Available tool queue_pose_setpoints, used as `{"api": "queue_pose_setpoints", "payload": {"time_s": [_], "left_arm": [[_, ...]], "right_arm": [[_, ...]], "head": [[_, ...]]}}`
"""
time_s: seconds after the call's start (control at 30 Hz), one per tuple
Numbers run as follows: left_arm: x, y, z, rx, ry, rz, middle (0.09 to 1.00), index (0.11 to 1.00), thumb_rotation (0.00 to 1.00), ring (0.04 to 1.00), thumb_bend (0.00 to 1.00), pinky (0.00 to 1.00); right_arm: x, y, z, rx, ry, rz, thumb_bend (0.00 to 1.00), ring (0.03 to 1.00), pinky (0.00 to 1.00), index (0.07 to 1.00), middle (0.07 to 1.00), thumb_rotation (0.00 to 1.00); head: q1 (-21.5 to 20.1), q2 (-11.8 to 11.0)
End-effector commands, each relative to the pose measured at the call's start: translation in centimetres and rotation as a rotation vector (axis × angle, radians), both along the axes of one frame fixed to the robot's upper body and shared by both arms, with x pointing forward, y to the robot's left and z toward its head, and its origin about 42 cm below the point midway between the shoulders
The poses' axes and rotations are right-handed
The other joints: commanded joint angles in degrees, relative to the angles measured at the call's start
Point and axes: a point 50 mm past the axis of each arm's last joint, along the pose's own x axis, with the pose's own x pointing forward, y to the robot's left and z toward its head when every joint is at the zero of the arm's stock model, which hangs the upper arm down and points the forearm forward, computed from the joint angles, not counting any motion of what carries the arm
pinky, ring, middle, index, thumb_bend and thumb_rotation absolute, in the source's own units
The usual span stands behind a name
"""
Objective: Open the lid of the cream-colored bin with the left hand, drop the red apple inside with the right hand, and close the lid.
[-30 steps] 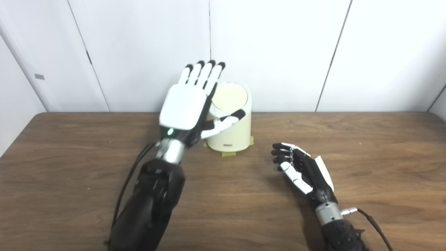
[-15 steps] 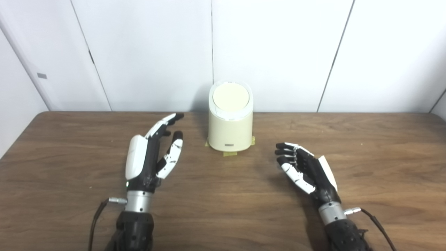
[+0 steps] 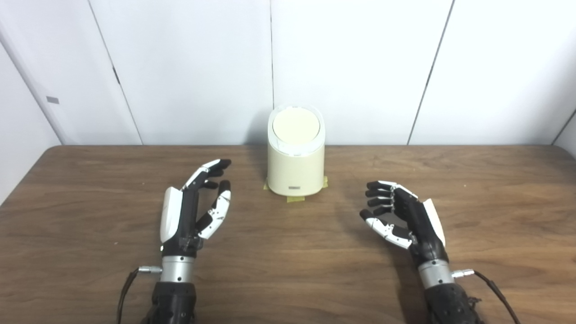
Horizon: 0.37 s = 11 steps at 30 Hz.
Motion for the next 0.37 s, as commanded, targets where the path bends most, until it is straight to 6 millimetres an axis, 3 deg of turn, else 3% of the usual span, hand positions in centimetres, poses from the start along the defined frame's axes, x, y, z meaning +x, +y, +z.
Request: {"api": "queue_pose_setpoints", "payload": {"time_s": [0.0, 0.1, 0.33], "left_arm": [[-0.14, 0.08, -1.38, -0.002, 0.017, -0.001, 0.735, 0.731, 0.41, 0.702, 0.23, 0.59], [0.17, -0.17, -1.49, 0.007, 0.016, -0.004, 0.723, 0.718, 0.38, 0.688, 0.23, 0.58], [0.38, -0.27, -1.72, 0.021, 0.024, -0.004, 0.715, 0.711, 0.43, 0.68, 0.23, 0.56]], "right_arm": [[0.74, -0.12, 1.99, 0.001, -0.101, -0.003, 0.3, 0.617, 0.52, 0.658, 0.655, 0.17], [1.03, -0.15, 1.97, 0.007, -0.11, -0.005, 0.29, 0.606, 0.51, 0.649, 0.643, 0.17], [1.29, -0.06, 1.65, 0.016, -0.098, -0.01, 0.29, 0.609, 0.52, 0.652, 0.647, 0.2]], "head": [[-0.07, 0.02], [-0.19, -0.07], [-0.67, -0.86]]}}
